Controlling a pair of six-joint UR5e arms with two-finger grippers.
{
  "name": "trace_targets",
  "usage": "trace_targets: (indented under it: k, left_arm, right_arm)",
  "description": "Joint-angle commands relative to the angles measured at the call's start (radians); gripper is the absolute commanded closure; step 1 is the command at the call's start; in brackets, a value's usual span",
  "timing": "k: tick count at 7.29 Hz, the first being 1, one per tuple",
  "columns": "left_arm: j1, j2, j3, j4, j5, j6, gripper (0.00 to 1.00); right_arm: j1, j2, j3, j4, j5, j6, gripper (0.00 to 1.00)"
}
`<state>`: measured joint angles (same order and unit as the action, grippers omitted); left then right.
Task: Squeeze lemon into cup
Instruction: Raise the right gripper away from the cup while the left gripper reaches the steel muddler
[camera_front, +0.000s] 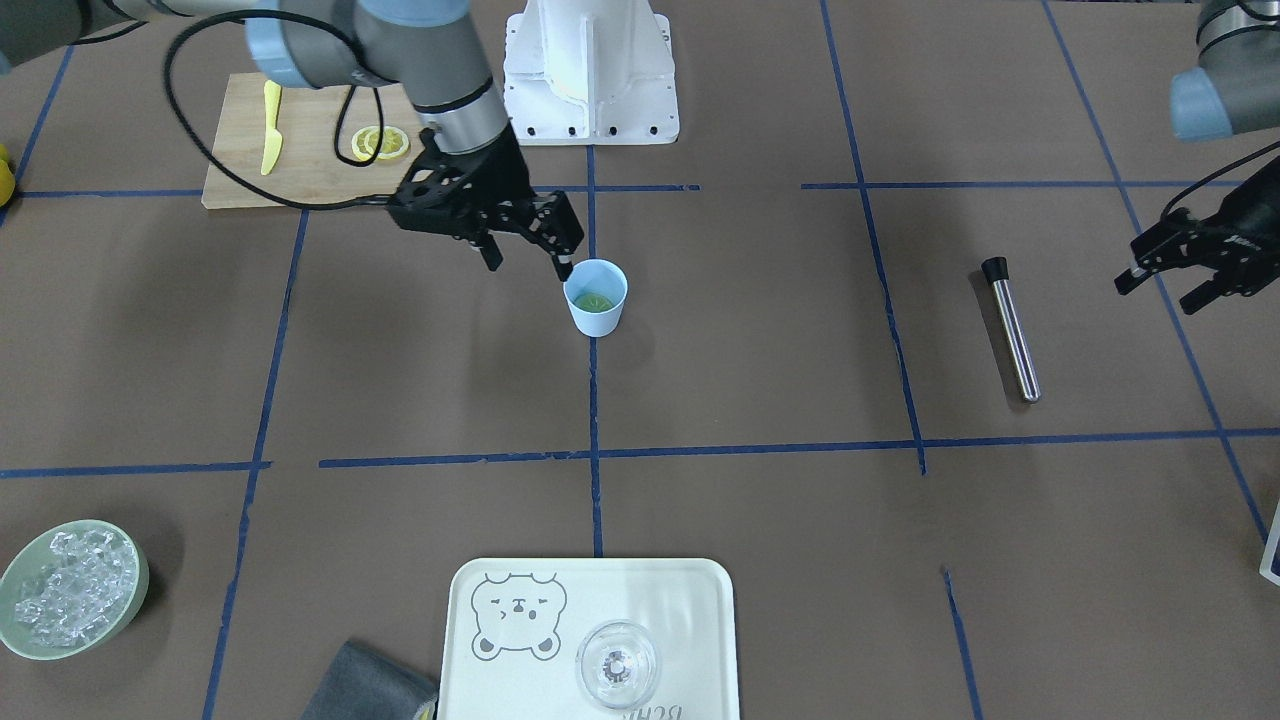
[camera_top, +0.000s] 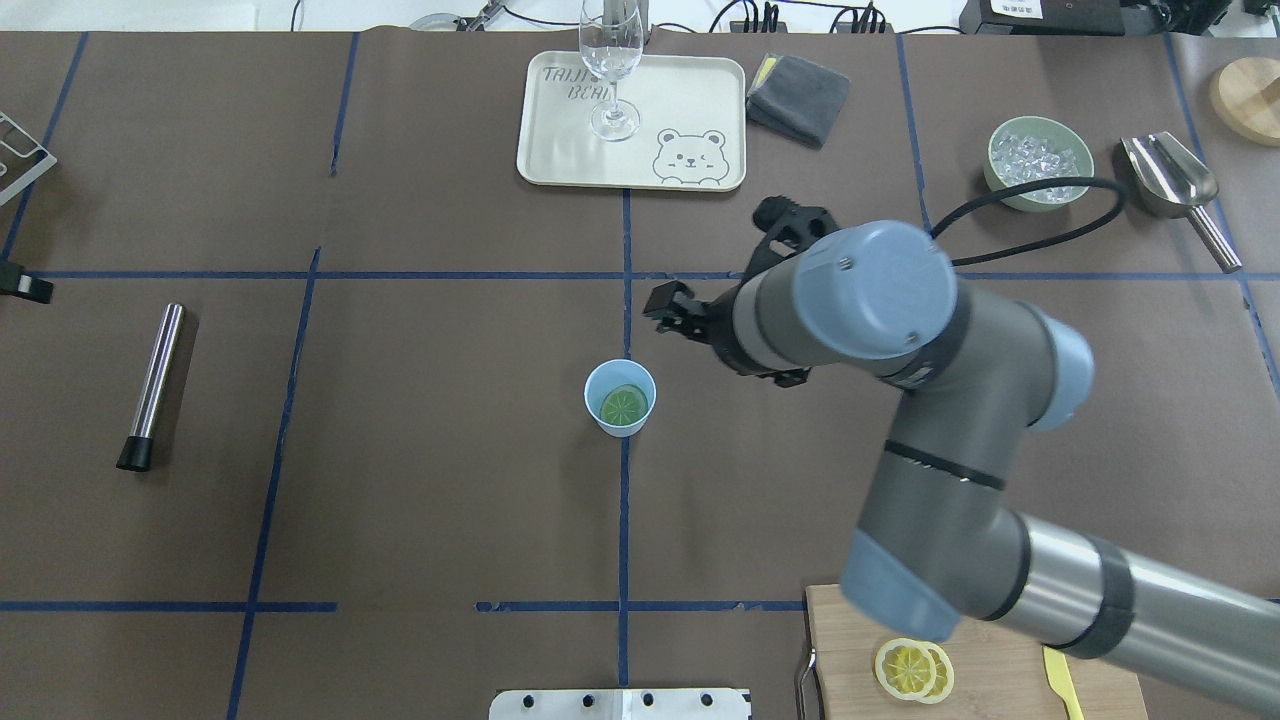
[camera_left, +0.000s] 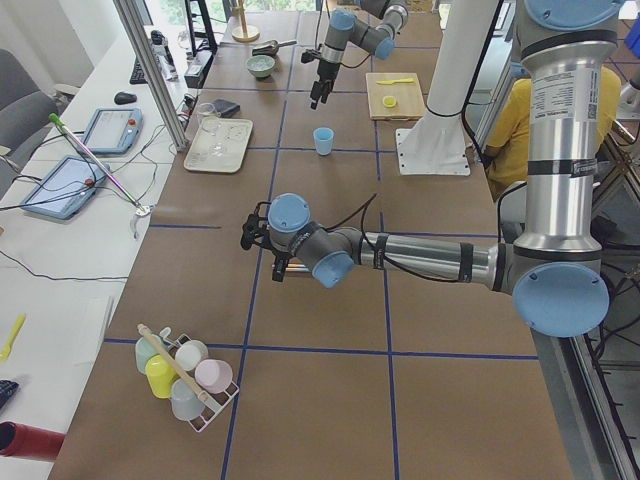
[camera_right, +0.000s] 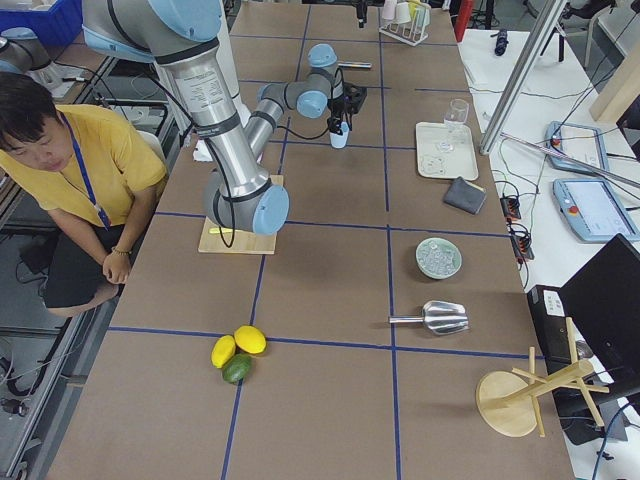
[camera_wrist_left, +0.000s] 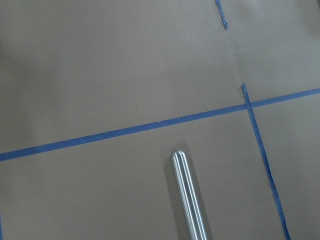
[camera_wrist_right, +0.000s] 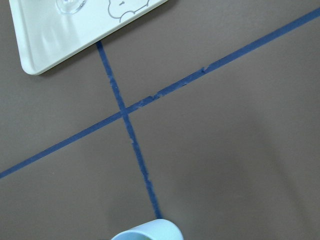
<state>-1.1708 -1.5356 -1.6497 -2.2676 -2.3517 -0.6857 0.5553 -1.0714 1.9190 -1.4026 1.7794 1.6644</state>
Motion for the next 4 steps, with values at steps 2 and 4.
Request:
trace_targets:
  k: [2, 4]
  left_arm:
    - [0.174, -0.127, 0.131, 0.055, 0.181, -0.176, 0.15]
    - [0.203, -0.198, 0.134, 0.233, 0.189, -0.091, 0.21]
  right_arm:
    - [0.156, -0.182, 0.066, 0.001, 0.144, -0.205, 0.00]
    - [0.157, -0.185, 0.071, 0.001, 0.144, -0.207, 0.00]
